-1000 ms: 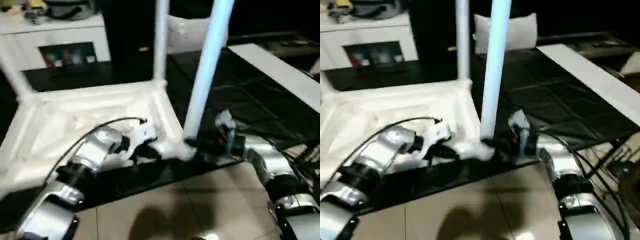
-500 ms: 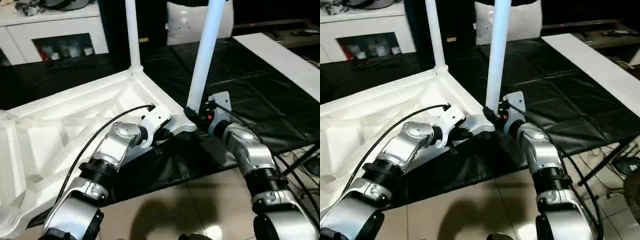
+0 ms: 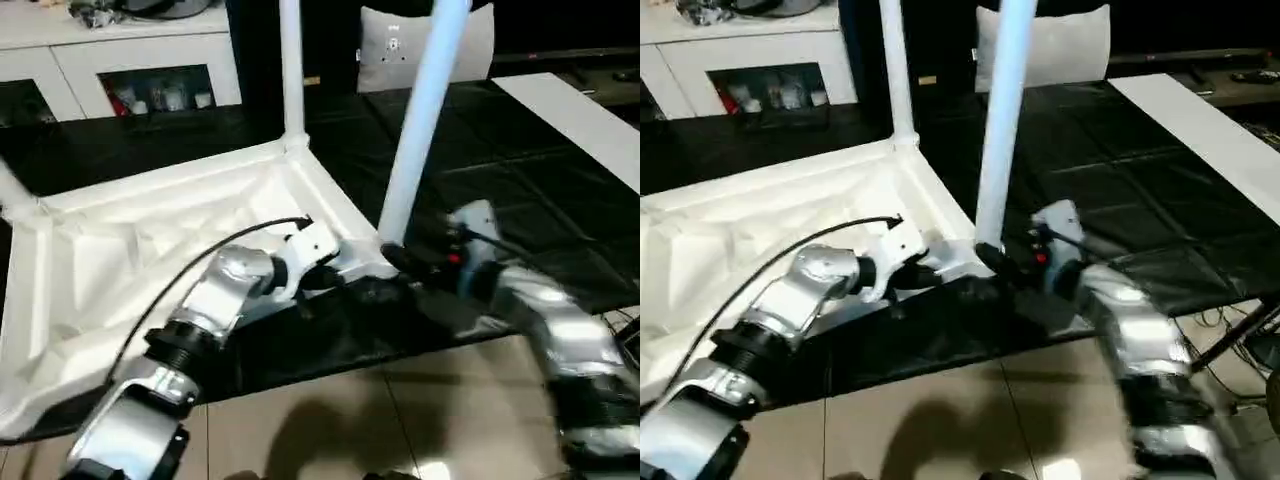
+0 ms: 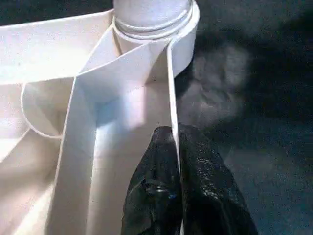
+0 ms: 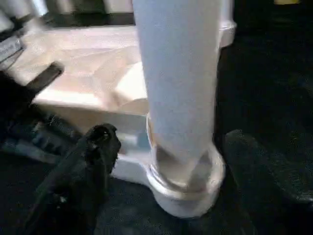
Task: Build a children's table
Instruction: Rotate leg to tighten
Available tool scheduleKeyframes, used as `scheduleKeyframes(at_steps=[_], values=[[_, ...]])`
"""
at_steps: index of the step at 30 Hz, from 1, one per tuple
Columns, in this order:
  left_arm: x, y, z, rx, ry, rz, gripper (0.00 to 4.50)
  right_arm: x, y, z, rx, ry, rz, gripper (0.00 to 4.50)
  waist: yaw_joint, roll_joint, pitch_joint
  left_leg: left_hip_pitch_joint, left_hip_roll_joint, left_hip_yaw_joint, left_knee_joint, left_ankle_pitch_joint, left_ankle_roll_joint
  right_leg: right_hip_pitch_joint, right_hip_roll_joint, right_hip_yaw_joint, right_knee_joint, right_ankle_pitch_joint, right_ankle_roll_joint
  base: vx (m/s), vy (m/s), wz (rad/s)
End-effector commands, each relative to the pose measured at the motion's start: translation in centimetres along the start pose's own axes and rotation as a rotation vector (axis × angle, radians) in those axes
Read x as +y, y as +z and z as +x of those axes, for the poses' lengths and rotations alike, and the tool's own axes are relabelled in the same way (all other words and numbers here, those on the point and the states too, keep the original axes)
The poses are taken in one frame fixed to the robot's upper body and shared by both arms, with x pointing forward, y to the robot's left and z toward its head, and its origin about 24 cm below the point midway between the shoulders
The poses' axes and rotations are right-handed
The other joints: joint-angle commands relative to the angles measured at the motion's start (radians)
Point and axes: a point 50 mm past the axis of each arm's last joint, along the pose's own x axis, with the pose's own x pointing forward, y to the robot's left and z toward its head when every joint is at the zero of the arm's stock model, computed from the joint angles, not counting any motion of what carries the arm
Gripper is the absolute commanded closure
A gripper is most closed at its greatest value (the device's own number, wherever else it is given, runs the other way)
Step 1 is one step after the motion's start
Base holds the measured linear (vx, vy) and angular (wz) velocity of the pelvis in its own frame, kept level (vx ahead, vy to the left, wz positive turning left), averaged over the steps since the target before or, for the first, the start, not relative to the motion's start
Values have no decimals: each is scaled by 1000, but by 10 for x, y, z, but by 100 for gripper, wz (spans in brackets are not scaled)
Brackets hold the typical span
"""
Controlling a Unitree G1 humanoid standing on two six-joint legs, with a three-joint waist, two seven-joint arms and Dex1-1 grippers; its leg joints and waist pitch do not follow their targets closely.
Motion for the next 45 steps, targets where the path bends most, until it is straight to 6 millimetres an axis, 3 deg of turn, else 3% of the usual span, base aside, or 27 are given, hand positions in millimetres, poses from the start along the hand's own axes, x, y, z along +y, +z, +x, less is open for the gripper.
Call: scheduleKeyframes(at_steps=[1, 5, 10, 17, 20, 26, 40, 45], values=[[-3, -2, -2, 23, -62, 70, 450, 2, 3, -4, 6, 66, -11, 34, 4, -11, -66, 2, 49, -17, -64, -102, 107, 76, -79, 73, -80, -237, -126, 0, 0, 0], [-6, -6, -10, 51, -179, 152, 450, -3, 1, -13, 71, 134, -59, 3, 8, -10, -63, 8, 50, -18, -67, -135, 93, 74, -79, 71, -88, -306, -113, 0, 0, 0], [-16, -7, -15, 67, -348, 273, 450, 3, 4, -15, 128, 292, -116, 3, 20, -10, -65, 7, 55, -16, -67, -115, 97, 74, -80, 74, -79, -266, -129, 0, 0, 0], [-23, -6, -14, 85, -450, 343, 450, 12, 0, -12, 184, 466, -129, 3, 42, -13, -67, 10, 60, -15, -67, -102, 93, 72, -84, 77, -72, -240, -145, 0, 0, 0], [-26, -4, -14, 83, -491, 371, 450, 16, -4, -11, 200, 528, -94, 19, 47, -18, -67, 9, 58, -14, -66, -107, 91, 74, -84, 76, -74, -257, -138, 0, 0, 0], [-29, -2, -13, 66, -518, 380, 450, 22, -11, -9, 221, 607, -52, 73, 53, -12, -67, 10, 60, -16, -67, -106, 83, 73, -84, 76, -76, -278, -127, 0, 0, 0], [-31, -4, -14, 48, -524, 338, 450, 27, -13, -6, 191, 647, 7, 188, 53, -16, -69, 8, 58, -15, -65, -89, 86, 74, -84, 75, -73, -264, -128, 0, 0, 0], [-29, 0, -12, 8, -472, 249, 450, 30, -13, -1, 165, 609, 15, 224, 47, -15, -65, 9, 54, -14, -67, -111, 70, 74, -83, 73, -83, -333, -109, 0, 0, 0]])
